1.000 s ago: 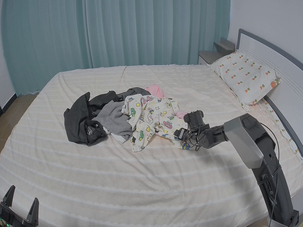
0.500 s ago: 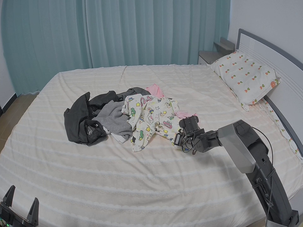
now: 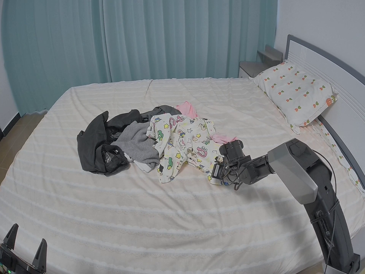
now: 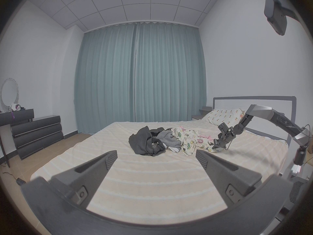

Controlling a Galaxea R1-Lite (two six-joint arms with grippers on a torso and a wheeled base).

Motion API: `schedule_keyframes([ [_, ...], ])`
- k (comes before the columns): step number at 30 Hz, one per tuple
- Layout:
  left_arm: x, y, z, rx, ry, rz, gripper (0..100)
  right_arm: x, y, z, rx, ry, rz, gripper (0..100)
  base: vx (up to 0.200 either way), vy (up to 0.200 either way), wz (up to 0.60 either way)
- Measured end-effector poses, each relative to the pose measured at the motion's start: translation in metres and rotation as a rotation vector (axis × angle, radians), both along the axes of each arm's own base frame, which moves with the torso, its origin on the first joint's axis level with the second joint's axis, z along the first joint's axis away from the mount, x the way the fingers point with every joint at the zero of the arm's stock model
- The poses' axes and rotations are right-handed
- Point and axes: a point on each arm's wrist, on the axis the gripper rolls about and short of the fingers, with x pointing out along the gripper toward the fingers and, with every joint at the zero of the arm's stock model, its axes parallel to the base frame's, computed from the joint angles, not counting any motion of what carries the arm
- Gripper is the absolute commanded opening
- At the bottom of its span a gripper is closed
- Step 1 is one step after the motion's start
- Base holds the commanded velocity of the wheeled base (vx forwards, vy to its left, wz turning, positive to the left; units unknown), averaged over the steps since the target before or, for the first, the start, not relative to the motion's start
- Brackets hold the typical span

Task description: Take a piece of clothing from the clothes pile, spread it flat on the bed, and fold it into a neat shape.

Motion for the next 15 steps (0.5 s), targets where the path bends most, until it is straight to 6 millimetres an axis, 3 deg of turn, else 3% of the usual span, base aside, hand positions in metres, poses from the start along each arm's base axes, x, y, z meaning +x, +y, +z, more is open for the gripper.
schedule_keyframes([
  [8,0.000,0.000,0.000,0.001,0.000,0.000,100,-0.052,-0.026,0.004,0.006,0.101,0.114,0,0.000,0.000,0.00],
  [15,0.000,0.000,0.000,0.002,0.000,0.000,100,-0.112,-0.052,0.009,-0.009,0.196,0.261,0,0.000,0.000,0.00],
])
